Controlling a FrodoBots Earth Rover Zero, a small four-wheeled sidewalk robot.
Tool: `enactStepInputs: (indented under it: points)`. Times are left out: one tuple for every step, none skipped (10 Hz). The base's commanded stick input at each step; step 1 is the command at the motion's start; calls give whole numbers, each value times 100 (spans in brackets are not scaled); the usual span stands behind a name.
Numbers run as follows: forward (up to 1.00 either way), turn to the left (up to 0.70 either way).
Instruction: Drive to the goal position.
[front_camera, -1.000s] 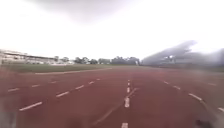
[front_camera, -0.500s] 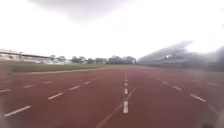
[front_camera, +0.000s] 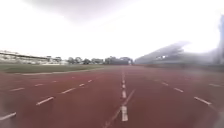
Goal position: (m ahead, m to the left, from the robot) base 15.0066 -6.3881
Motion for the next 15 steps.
enactStepInputs:
  points:
    - [45,-27]
    - [45,-27]
    - [45,-27]
    - [45,-27]
    - [45,-27]
    - [45,-27]
    - [45,-27]
    - [45,-27]
    - [45,-27]
    - [45,-27]
    - [45,-27]
    - [45,-27]
    - [45,-27]
    - [45,-27]
    - [45,-27]
